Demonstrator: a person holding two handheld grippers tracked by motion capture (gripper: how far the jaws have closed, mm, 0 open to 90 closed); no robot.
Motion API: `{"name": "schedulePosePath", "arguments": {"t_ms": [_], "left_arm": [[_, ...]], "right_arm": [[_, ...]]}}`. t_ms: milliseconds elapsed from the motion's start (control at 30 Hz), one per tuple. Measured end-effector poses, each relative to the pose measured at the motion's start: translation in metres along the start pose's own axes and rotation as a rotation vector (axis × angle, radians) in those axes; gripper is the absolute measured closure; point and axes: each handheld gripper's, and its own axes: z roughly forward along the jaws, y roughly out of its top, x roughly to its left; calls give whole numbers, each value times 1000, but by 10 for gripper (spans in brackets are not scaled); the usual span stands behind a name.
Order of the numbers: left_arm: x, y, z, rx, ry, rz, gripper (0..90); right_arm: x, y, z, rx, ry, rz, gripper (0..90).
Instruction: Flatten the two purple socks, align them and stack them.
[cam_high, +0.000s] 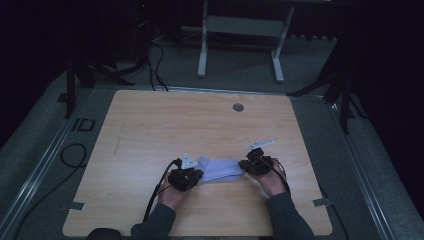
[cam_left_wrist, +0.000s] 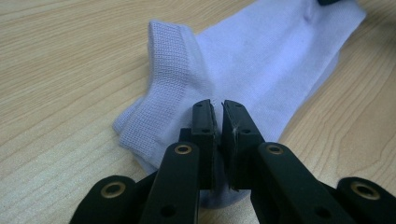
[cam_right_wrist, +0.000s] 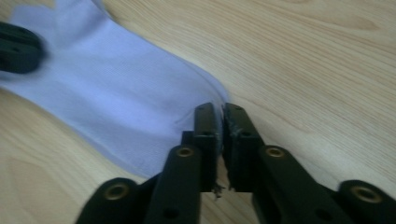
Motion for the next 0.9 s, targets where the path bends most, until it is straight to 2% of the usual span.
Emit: {"name": "schedulePosePath", "arguments": {"t_ms": [67,100,200,300,333,367,567,667,733,767,900], "left_arm": [[0,0,0,-2,-4,-9,831],[0,0,0,-2,-4,-9,830],[2,0,0,-1,-16,-23,826],[2,0,0,-4,-25,-35,807],[3,0,0,-4,-29,-36,807],[4,0,0,-5,-37,-43,803],[5,0,-1,-11,-45,-62,775],[6,2,-5,-39,-52,-77,755],[6,2,-5,-39,-52,-77,748],[8,5,-14,-84,-62,-92,736],[13,9,-26,-120,-55,-98,715]], "right_arm": [[-1,-2,1,4,-22,3,748],[-1,-2,1,4,-22,3,748],[-5,-5,-2,-23,-36,44,647],[-9,-6,-6,-43,-12,65,599],[-10,-7,-8,-62,8,82,581],[-13,-8,-15,-104,39,101,561],[-21,-14,-27,-170,55,142,533],[-23,-18,-28,-179,57,156,530],[-24,-19,-28,-180,58,158,529],[-25,-22,-27,-182,60,168,528],[-27,-25,-24,-170,56,174,528]]}}
